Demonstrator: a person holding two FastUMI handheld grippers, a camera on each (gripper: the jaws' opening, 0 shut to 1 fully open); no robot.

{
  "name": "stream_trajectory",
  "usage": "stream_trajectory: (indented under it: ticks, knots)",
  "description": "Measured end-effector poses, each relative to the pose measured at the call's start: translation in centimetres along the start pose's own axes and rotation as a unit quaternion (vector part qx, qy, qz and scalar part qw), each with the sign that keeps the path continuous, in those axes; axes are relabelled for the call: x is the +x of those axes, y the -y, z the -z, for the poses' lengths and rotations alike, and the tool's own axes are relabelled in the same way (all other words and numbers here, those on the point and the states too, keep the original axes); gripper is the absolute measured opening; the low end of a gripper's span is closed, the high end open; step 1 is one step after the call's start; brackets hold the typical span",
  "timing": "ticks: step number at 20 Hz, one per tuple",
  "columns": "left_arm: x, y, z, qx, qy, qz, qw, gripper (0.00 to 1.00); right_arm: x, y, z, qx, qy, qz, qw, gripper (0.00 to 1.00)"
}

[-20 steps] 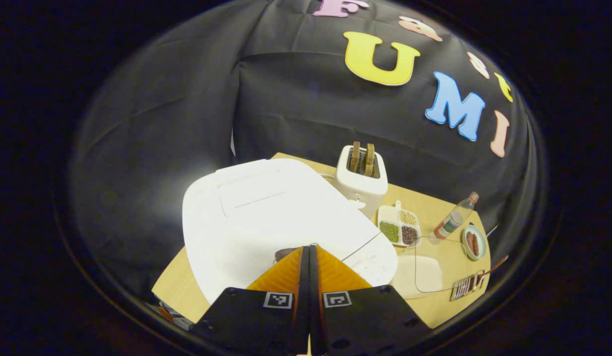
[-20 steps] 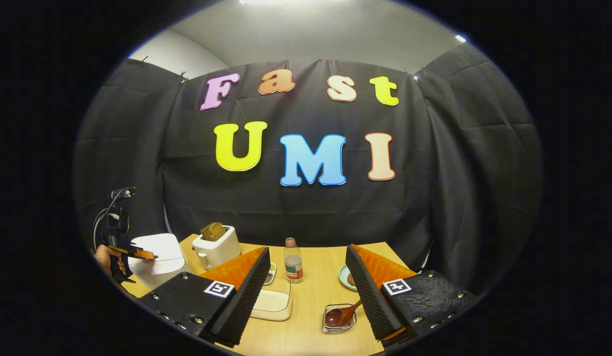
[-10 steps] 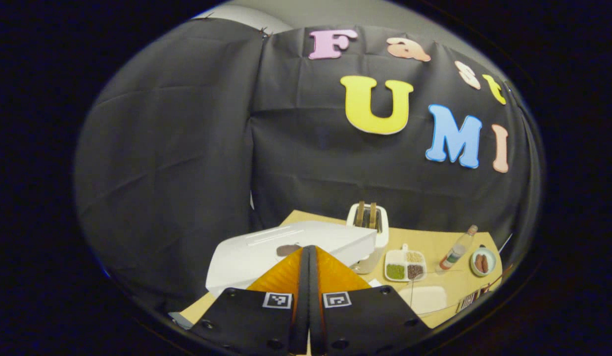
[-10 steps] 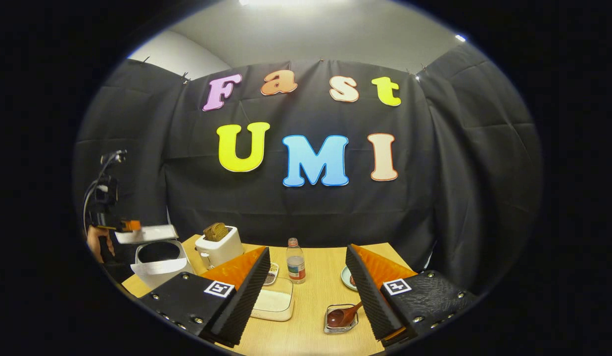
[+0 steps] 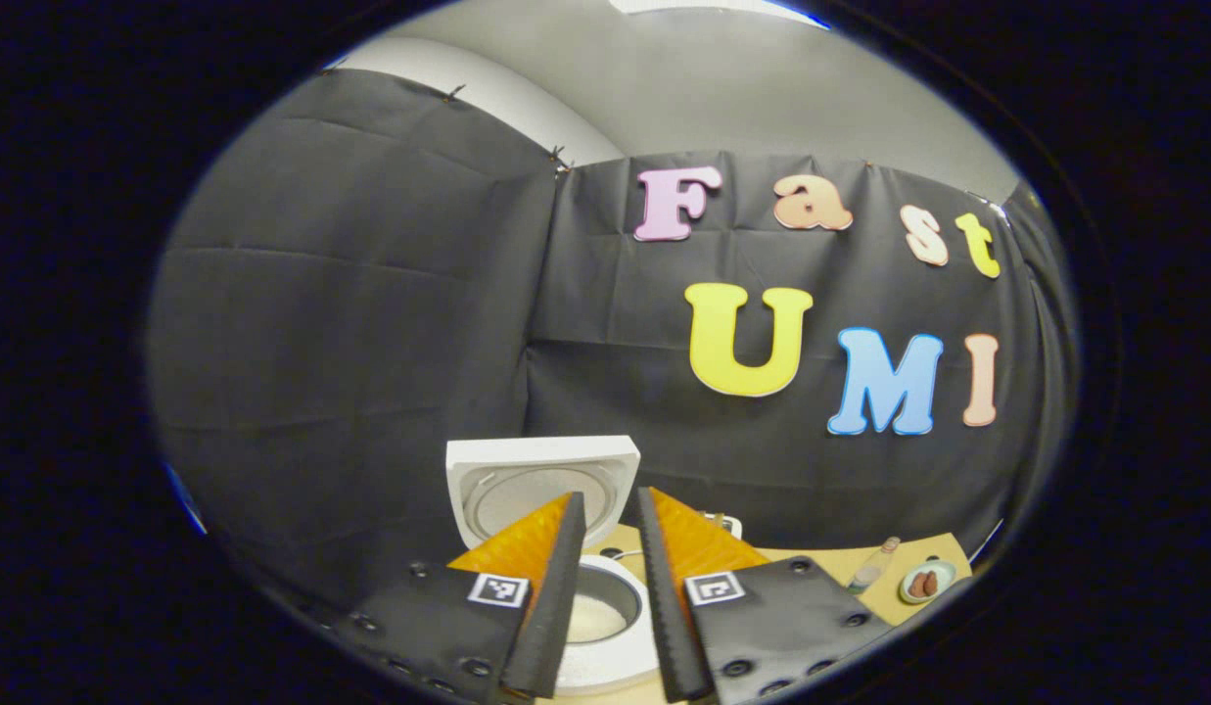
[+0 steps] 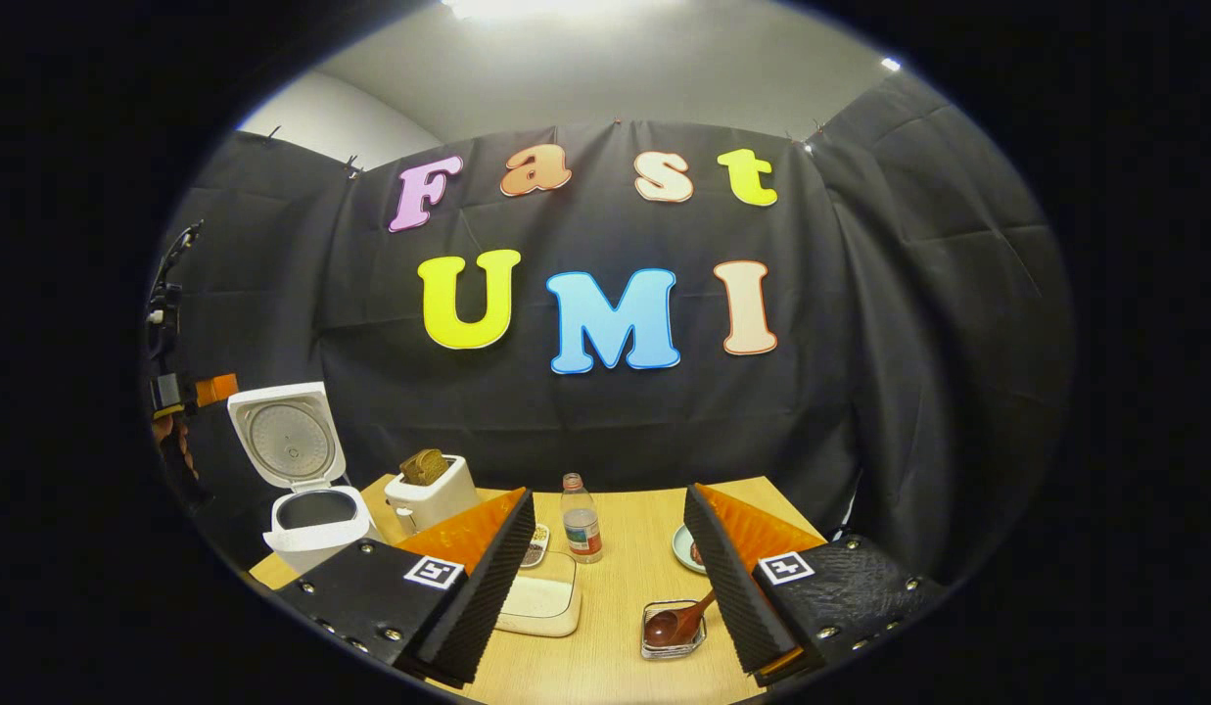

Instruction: Close the left gripper, press the button to open the rice cooker; take a wooden spoon from the chopstick holder with the right hand, scoop a spoonful of rice and pour it into the rice cooker, then put the wooden spoon back into the chopstick holder.

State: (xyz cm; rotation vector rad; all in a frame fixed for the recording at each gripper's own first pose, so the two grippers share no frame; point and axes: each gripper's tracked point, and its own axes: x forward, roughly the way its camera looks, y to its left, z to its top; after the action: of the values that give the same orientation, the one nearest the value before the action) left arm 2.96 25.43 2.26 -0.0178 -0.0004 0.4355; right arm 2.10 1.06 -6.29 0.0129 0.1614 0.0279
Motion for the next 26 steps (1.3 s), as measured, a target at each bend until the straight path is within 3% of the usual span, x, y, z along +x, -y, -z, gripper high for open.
stream_trajectory:
  ticks: [5, 6, 11, 14, 19, 21, 26]
  knots:
    - [-2.8, 3.8, 1.7, -0.019, -0.017, 0.083, 0.996, 0.99, 0.0, 0.8, -0.4, -0.003, 0.010, 0.001, 1.000, 0.94]
    - [-2.9, 4.4, 1.5, -0.014, -0.008, 0.092, 0.996, 0.96, 0.0, 1.2, -0.3, -0.003, 0.010, 0.004, 1.000, 0.94]
    - [-4.9, 7.6, 0.8, 0.016, 0.030, 0.109, 0.993, 0.96, 0.5, 3.7, 0.6, 0.010, 0.001, 0.024, 1.000, 0.94]
    - [-5.4, 8.4, 0.8, 0.030, 0.040, 0.102, 0.994, 0.96, 1.5, 6.3, 1.6, 0.008, -0.015, 0.054, 0.998, 0.94]
    - [-6.5, 10.0, 0.3, 0.029, 0.068, 0.106, 0.992, 0.96, 3.0, 8.9, 4.4, 0.034, -0.045, 0.060, 0.997, 0.94]
    - [-6.8, 10.2, 0.7, 0.036, 0.066, 0.099, 0.992, 0.96, 3.6, 9.1, 6.0, 0.066, -0.070, 0.044, 0.994, 0.94]
    - [-7.7, 11.1, 2.1, 0.022, 0.041, 0.108, 0.993, 0.96, 5.7, 12.0, 9.0, 0.094, -0.102, 0.056, 0.989, 0.94]
